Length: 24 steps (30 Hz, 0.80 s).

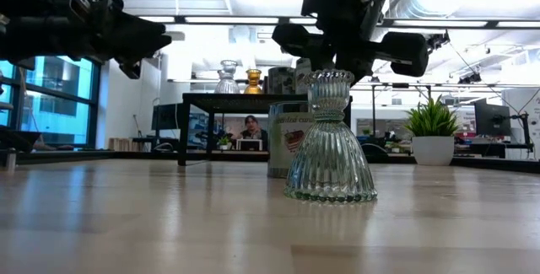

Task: Pick & Place candle stick holders
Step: Put the green scented candle on the shelf aligned with the other scented candles

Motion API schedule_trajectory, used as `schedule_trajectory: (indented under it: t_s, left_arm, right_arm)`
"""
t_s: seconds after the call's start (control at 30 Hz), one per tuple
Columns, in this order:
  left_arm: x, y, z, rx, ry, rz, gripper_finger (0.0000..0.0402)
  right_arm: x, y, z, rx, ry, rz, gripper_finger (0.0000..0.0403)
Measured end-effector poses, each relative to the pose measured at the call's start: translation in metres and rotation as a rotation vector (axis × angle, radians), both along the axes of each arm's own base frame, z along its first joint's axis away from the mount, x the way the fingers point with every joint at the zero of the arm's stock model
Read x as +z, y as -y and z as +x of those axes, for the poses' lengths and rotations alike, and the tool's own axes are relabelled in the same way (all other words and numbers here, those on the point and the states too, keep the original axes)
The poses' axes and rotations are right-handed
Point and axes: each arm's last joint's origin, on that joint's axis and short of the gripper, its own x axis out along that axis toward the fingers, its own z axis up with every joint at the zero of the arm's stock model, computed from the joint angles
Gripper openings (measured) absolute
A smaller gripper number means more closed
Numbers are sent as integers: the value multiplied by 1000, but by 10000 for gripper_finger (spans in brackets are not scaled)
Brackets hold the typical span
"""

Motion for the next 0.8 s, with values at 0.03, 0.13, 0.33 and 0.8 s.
schedule_trajectory:
  t_s: [0.03,0.13,0.33,0.8]
  left_arm:
    - [0,0,0,0,-1,-1,115]
    - [0,0,0,1,-3,-14,115]
    - [-3,0,0,3,-25,-26,115]
    - [-5,-1,0,25,-50,-35,115]
  right_arm:
    - [0,0,0,2,-1,-1,31]
    - [0,0,0,11,-1,1,26]
    - [0,3,0,14,-11,28,4]
    - [0,9,0,29,-16,42,1]
